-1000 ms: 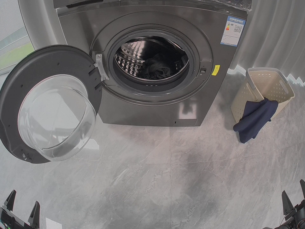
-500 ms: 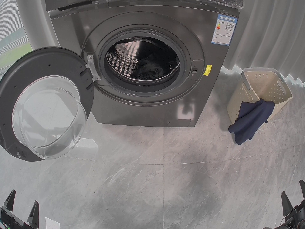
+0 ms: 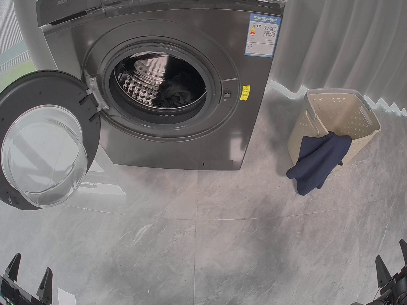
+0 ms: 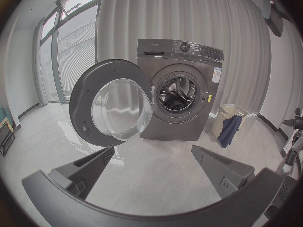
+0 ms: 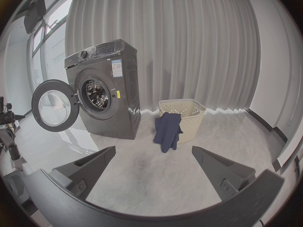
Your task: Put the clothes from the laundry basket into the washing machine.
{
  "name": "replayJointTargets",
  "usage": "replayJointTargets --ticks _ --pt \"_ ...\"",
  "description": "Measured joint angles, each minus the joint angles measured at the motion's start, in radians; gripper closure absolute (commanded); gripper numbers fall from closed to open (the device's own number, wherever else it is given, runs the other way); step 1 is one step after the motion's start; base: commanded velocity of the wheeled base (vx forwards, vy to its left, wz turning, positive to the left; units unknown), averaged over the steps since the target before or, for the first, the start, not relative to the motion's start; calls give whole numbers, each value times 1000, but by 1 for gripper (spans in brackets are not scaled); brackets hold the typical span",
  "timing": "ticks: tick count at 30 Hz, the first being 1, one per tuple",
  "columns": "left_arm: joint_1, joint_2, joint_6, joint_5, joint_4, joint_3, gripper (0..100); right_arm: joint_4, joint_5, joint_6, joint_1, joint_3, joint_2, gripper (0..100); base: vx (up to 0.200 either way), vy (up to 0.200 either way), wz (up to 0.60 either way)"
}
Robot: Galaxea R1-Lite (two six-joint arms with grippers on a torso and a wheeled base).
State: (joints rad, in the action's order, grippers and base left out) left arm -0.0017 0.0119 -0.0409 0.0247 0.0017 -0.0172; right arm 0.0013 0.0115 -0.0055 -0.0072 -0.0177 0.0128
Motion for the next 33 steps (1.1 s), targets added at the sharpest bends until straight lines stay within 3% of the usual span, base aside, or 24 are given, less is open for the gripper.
replayJointTargets --ticks 22,33 --pt "0 1 -4 6 0 0 0 0 0 0 0 0 1 0 0 -200 0" --pt "0 2 -6 6 0 0 0 0 0 0 0 0 1 0 36 0 0"
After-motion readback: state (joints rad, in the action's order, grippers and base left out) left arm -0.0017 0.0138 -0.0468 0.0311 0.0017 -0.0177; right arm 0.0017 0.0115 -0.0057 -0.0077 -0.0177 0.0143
